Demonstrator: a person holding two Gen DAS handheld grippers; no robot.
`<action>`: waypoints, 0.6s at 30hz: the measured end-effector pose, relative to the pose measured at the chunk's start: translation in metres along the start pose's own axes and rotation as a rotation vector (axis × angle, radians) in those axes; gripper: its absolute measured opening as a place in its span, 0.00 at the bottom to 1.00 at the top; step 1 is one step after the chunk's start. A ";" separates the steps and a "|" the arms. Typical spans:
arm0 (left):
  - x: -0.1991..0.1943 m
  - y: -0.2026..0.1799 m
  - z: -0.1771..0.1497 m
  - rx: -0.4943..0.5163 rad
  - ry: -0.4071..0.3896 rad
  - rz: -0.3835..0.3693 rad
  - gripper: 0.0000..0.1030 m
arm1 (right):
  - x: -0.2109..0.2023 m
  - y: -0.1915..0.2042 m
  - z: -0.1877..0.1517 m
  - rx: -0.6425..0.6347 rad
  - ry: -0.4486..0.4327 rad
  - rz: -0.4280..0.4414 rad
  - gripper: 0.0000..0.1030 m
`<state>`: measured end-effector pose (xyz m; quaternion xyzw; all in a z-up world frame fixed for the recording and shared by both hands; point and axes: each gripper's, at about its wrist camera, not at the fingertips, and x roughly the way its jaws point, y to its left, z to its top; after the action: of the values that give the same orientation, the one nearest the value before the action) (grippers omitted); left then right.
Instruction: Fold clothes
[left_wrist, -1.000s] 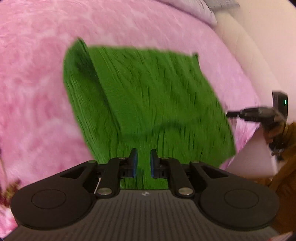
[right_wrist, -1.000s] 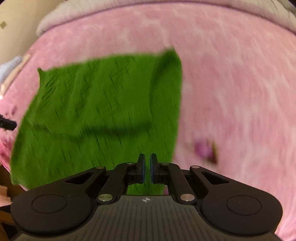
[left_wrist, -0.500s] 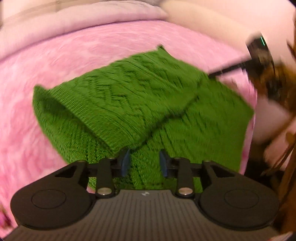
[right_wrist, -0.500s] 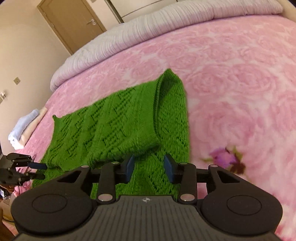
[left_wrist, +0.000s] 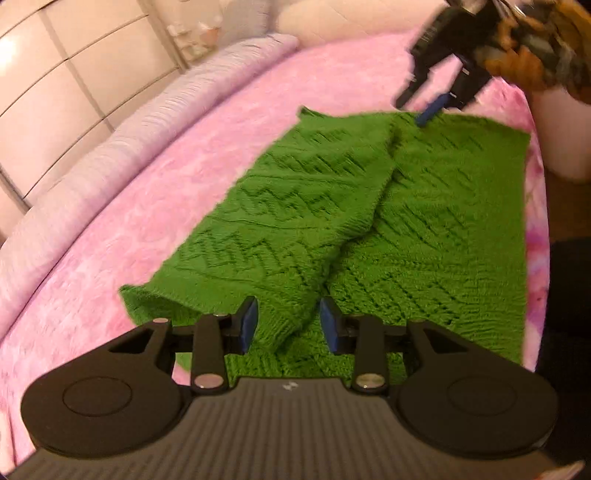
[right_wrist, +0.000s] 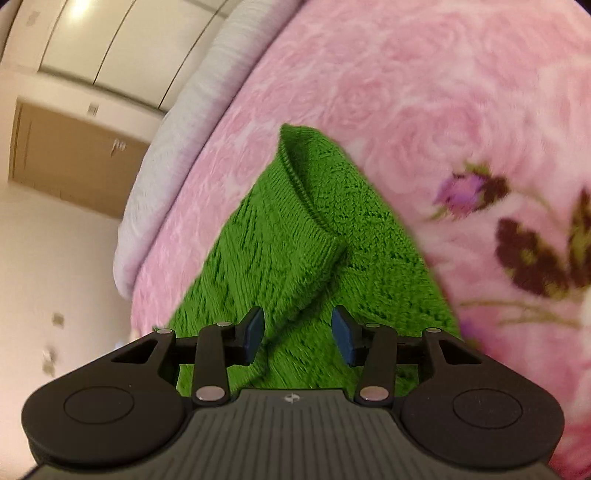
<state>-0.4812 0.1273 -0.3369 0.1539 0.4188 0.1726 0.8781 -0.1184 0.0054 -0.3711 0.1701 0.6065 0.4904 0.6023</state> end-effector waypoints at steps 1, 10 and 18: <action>0.008 -0.002 0.001 0.027 0.017 -0.001 0.33 | 0.006 -0.003 0.003 0.030 0.003 0.002 0.45; 0.041 -0.003 0.008 0.136 0.052 -0.005 0.11 | 0.040 -0.002 0.030 -0.001 -0.022 -0.001 0.13; -0.035 -0.025 -0.001 -0.033 -0.037 0.023 0.08 | -0.040 0.008 -0.005 -0.098 -0.109 0.046 0.11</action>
<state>-0.4981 0.0898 -0.3241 0.1473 0.3979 0.1869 0.8860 -0.1174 -0.0245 -0.3428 0.1808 0.5441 0.5232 0.6305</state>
